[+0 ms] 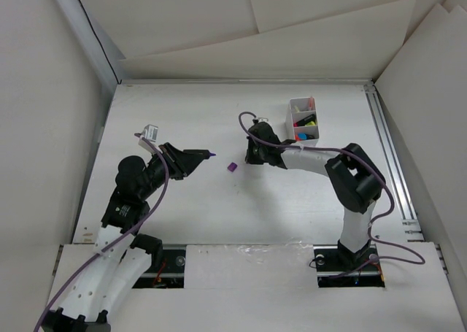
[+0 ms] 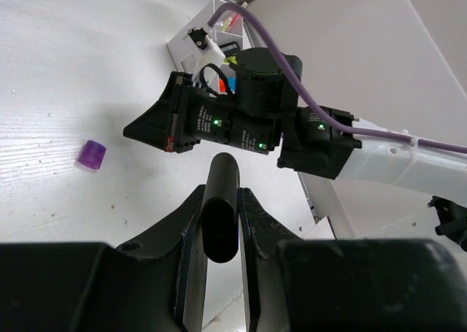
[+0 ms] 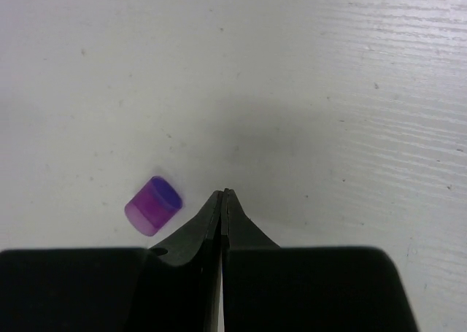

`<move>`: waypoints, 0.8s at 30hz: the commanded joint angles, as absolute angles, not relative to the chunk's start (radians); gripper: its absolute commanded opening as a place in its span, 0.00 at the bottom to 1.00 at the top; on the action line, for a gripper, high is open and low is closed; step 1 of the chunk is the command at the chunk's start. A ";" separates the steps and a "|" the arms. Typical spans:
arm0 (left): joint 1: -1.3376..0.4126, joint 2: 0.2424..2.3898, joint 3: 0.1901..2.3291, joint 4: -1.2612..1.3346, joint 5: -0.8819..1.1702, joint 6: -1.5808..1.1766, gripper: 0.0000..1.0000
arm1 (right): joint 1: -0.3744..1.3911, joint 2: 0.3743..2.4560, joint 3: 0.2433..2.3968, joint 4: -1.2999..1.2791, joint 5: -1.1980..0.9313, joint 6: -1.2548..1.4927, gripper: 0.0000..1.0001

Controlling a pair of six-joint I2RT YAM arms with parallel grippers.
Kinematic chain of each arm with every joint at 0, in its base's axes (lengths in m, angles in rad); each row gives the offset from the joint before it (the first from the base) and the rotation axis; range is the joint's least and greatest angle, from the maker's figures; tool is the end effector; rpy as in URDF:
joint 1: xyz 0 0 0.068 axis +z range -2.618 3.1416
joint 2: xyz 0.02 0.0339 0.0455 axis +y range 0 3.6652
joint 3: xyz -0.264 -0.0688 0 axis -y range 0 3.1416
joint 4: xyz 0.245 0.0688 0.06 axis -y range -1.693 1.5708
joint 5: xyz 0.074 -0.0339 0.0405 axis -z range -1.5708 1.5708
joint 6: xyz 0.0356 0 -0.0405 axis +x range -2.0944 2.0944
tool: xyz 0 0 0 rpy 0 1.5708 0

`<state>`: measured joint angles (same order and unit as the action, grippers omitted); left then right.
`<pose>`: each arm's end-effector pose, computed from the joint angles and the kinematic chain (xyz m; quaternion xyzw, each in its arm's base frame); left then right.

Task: Sort the stationery into containers
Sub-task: Move the pen cap to the center of the board.

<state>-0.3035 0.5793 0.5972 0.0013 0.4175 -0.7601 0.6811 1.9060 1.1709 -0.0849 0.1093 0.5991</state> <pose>0.1383 -0.0584 0.3244 -0.0109 0.7008 -0.4792 0.5283 0.3159 0.2510 0.1630 -0.0181 0.9290 0.1779 0.3240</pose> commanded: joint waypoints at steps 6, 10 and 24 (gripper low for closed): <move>-0.298 0.572 0.580 0.058 0.432 -0.752 0.12 | 0.675 1.953 1.276 -0.054 -0.020 0.546 0.01; -0.298 0.572 0.580 0.058 0.433 -0.752 0.12 | 0.684 2.031 1.370 -0.044 -0.107 0.535 0.00; -0.298 0.563 0.580 0.046 0.423 -0.742 0.12 | 0.727 2.082 1.304 -0.006 -0.143 0.555 0.00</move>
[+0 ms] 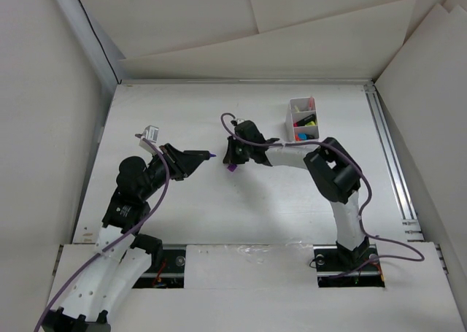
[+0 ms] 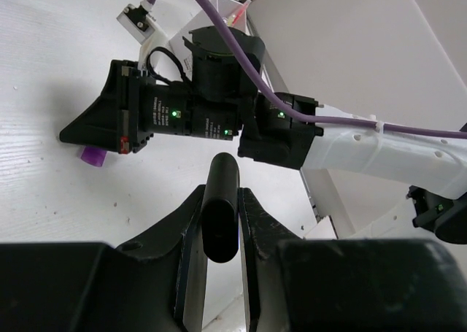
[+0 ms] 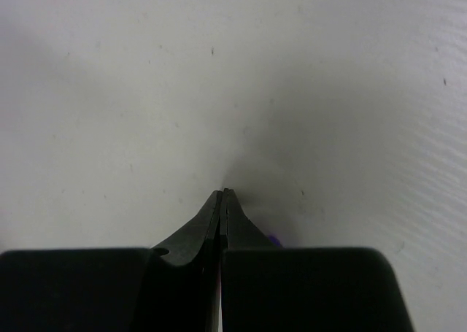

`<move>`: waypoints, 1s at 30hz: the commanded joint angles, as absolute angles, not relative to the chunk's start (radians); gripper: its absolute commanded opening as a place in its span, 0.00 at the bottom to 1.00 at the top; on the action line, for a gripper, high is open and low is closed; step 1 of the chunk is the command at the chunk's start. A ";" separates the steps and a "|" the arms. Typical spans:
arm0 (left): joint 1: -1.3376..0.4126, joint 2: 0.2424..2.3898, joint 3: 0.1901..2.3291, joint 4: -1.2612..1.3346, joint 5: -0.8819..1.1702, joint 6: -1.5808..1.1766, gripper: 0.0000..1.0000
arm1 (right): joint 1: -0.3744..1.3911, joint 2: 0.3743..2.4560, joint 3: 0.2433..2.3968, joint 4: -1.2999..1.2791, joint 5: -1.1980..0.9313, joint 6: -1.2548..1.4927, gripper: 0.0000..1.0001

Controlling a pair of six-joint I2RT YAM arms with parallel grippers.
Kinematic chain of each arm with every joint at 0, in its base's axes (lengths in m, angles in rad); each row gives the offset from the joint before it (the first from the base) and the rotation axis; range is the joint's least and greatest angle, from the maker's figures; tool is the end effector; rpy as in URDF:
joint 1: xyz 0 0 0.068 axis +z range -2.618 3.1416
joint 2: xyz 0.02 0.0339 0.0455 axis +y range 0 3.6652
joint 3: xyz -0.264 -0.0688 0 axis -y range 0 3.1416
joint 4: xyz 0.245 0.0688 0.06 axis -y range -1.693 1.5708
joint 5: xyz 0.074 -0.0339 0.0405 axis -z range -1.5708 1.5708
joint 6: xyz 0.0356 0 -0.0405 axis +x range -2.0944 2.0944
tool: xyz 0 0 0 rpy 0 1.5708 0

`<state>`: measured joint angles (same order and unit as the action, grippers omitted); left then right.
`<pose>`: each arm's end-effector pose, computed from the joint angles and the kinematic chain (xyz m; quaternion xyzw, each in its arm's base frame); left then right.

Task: Sort the stationery into containers
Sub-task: Move the pen cap to the center of the board.

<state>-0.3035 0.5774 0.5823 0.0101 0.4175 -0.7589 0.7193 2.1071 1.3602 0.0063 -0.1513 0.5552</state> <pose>0.1389 -0.0586 0.3204 -0.0112 0.7022 -0.4784 0.5272 0.3395 0.3045 0.1443 -0.1052 0.9069 0.2948 0.2821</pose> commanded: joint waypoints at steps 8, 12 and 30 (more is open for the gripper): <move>-0.298 0.554 0.580 0.046 0.434 -0.752 0.12 | 0.727 1.951 1.140 0.003 -0.057 0.609 0.00; -0.298 0.554 0.571 0.055 0.443 -0.752 0.12 | 0.727 1.917 1.088 0.012 -0.057 0.650 0.00; -0.298 0.572 0.561 0.083 0.483 -0.752 0.12 | 0.600 1.818 1.081 0.012 -0.043 0.634 0.01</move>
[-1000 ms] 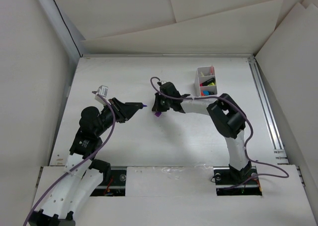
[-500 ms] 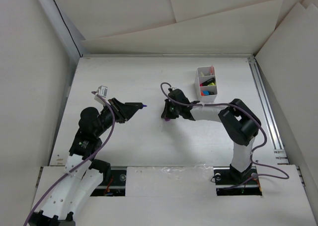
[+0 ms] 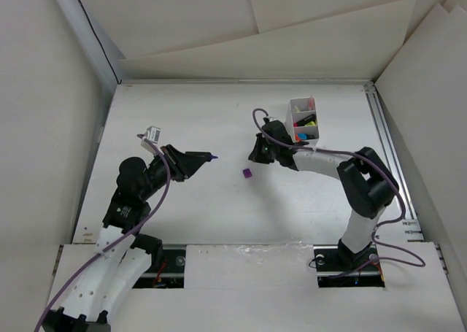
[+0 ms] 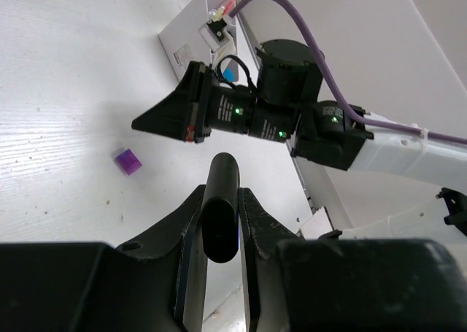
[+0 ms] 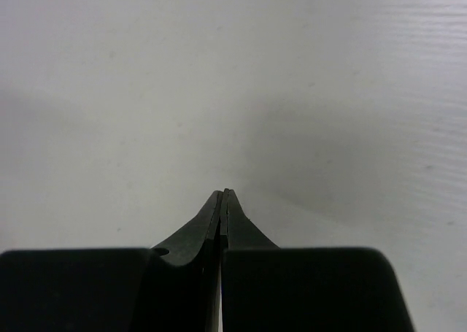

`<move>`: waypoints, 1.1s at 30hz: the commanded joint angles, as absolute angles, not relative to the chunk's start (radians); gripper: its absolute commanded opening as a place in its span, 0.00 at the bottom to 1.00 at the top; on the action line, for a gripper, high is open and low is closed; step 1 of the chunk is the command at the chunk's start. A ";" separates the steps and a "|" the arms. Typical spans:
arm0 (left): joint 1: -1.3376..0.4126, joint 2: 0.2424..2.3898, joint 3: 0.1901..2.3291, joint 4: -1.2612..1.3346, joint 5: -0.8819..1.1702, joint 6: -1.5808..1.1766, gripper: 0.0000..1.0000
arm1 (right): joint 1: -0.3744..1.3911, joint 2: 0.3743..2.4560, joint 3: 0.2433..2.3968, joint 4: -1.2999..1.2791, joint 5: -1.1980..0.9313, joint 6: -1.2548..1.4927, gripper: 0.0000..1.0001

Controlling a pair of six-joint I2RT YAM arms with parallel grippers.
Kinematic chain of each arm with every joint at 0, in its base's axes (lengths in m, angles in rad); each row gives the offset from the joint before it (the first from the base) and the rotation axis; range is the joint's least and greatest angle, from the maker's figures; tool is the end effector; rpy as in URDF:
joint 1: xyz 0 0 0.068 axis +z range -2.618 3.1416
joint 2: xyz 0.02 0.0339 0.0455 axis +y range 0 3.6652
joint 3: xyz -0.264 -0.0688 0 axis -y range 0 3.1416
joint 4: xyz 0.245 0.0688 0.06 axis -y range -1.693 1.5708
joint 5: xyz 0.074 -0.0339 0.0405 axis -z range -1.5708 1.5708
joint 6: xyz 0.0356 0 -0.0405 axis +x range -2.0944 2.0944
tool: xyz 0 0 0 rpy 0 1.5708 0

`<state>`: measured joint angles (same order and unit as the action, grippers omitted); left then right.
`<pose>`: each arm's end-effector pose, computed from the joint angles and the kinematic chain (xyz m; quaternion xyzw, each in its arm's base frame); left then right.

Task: Sort the stationery into containers
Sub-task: Move the pen cap to the center of the board.

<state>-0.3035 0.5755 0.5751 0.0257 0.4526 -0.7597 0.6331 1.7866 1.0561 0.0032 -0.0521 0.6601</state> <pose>0.1380 -0.0595 0.3198 0.0027 0.6990 -0.4887 0.5220 0.3060 0.2268 0.1798 0.0017 0.9121 0.2655 0.3123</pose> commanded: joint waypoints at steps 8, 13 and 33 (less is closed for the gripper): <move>-0.298 0.624 0.529 0.201 0.632 -0.785 0.12 | 0.591 1.856 1.037 0.024 -0.072 0.647 0.00; -0.298 0.689 0.457 0.336 0.732 -0.842 0.12 | 0.638 1.798 0.936 0.061 -0.072 0.686 0.00; -0.298 0.966 0.267 0.827 0.911 -1.009 0.09 | 0.767 1.634 0.825 0.126 -0.040 0.729 0.01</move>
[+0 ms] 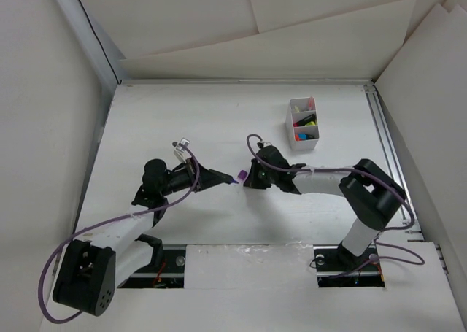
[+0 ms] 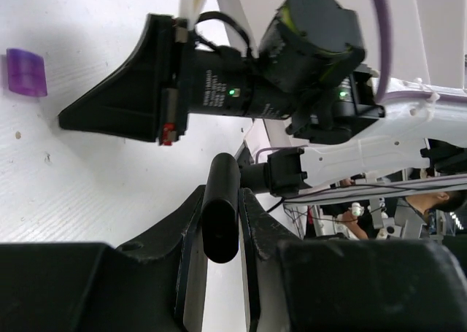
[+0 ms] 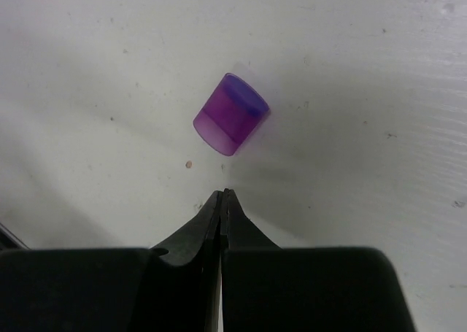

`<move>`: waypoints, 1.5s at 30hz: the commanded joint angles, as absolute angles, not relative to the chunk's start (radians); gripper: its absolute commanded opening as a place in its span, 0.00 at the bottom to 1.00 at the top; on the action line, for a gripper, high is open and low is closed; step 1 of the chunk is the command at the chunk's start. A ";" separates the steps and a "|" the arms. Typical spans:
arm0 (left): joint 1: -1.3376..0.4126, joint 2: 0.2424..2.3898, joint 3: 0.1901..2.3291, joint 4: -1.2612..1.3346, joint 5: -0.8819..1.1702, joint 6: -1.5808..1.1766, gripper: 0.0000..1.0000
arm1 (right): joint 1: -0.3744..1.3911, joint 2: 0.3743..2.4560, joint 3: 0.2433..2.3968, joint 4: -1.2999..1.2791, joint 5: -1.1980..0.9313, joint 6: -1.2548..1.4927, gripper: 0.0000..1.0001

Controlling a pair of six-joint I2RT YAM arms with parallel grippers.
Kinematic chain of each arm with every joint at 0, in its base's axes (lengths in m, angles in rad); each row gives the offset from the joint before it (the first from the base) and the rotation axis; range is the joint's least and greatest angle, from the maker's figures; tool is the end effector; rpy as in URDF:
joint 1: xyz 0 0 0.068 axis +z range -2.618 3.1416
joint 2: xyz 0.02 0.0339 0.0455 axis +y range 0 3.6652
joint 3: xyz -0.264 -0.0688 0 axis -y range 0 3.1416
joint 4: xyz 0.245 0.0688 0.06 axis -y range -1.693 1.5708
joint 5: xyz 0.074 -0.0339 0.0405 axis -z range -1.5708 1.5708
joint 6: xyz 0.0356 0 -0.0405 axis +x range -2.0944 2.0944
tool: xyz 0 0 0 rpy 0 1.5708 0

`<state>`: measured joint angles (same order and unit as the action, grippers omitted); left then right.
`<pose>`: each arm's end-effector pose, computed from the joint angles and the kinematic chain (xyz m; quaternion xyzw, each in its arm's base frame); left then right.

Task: Sort the stationery into containers
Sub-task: Move the pen cap to the center of the board.

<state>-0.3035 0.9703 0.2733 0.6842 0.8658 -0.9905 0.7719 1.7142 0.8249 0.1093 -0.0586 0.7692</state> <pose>0.1773 -0.0839 0.2188 0.0600 0.7075 -0.6226 0.3289 0.2397 0.2362 0.1453 -0.0125 0.9224 0.2876 0.2574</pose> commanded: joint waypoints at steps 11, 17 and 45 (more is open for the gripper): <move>-0.298 0.861 0.311 0.617 0.825 -0.910 0.09 | 0.723 1.686 0.891 -0.011 -0.025 0.660 0.00; -0.298 0.828 0.321 0.572 0.792 -0.890 0.09 | 0.723 1.793 0.979 0.008 -0.070 0.640 0.00; -0.298 0.813 0.344 0.529 0.773 -0.850 0.08 | 0.735 2.028 1.244 0.058 -0.155 0.684 0.00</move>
<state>-0.3035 0.8211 0.3099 0.5037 0.7731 -0.8700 0.7460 2.0098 1.2125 0.0212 -0.1772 0.6865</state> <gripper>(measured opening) 0.152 0.009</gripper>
